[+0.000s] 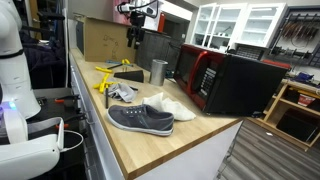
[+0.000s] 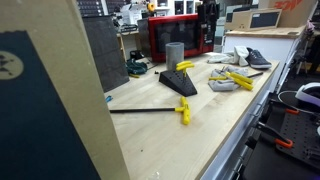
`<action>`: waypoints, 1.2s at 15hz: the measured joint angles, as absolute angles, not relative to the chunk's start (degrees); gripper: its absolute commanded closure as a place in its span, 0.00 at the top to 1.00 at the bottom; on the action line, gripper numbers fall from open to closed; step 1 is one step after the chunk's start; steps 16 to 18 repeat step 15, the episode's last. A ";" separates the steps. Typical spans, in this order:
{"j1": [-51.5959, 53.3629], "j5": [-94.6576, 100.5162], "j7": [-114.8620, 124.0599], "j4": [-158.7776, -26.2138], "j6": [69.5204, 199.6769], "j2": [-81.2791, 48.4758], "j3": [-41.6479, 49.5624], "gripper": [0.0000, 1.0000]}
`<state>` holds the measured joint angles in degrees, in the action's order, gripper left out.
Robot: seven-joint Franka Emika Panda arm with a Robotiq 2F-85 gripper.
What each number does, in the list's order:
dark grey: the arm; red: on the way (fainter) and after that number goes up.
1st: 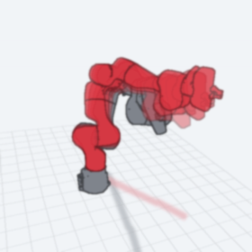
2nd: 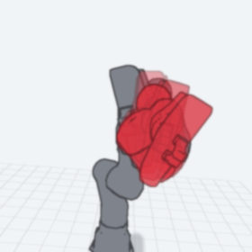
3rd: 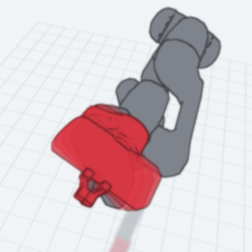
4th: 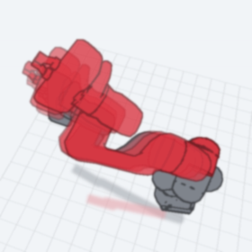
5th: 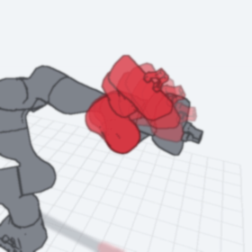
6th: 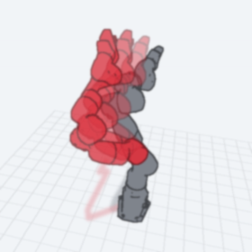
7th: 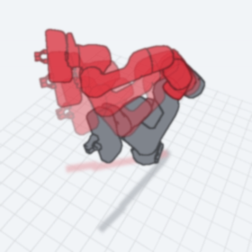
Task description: Remove the yellow object from the silver tin and put it on the black platform
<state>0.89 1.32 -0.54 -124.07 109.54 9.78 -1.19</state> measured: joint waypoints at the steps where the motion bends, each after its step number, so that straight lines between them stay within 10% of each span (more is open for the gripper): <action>1: 0.79 1.27 -0.35 -124.56 109.44 10.75 -1.06 1.00; 18: 0.77 -8.54 -4.45 -122.44 101.31 15.69 1.37 1.00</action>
